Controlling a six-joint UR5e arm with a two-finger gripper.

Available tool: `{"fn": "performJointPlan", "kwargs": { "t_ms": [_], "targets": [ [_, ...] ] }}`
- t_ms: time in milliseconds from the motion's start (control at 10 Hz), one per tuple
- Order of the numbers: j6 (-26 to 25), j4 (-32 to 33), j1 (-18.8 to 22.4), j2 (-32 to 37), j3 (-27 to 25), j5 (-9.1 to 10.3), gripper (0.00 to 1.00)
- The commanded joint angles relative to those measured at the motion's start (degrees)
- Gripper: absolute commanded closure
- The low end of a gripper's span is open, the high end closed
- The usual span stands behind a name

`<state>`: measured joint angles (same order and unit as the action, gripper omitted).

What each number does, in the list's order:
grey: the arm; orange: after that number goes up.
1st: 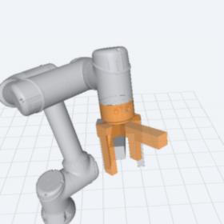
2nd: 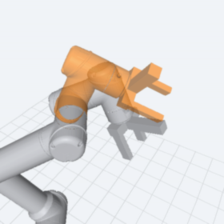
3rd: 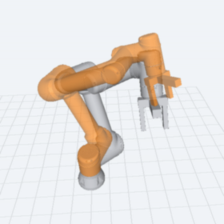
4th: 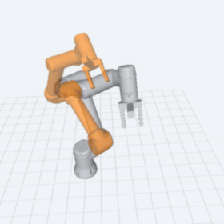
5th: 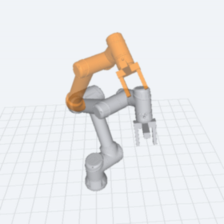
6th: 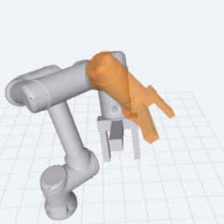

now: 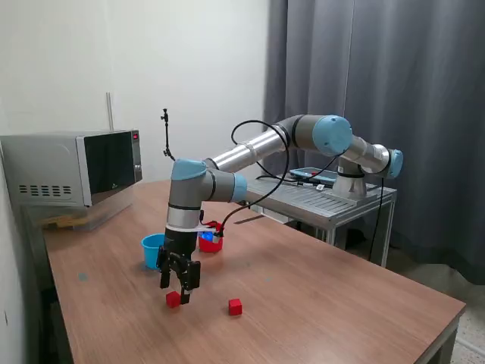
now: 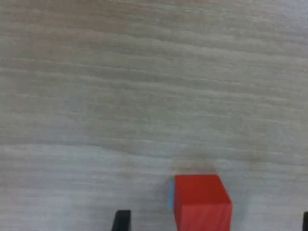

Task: Place red objects in the red bin, and blue objects in the blue bin.

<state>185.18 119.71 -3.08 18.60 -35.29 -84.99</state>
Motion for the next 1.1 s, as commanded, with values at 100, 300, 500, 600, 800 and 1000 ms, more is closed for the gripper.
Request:
{"fn": "performJointPlan", "kwargs": {
  "t_ms": [100,300,500,600,800,1000],
  "targets": [
    [0.0,0.0,0.0,-0.7,0.0,0.00,0.00],
    [0.0,0.0,0.0,-0.7,0.0,0.00,0.00],
    [0.1,0.0,0.0,-0.7,0.2,-0.35,0.00],
    [0.1,0.0,0.1,-0.7,0.3,-0.44,0.00],
    [0.2,0.0,0.1,-0.6,1.4,-0.79,0.00],
    [0.1,0.0,0.1,-0.3,1.6,-0.79,0.00]
  ]
}}
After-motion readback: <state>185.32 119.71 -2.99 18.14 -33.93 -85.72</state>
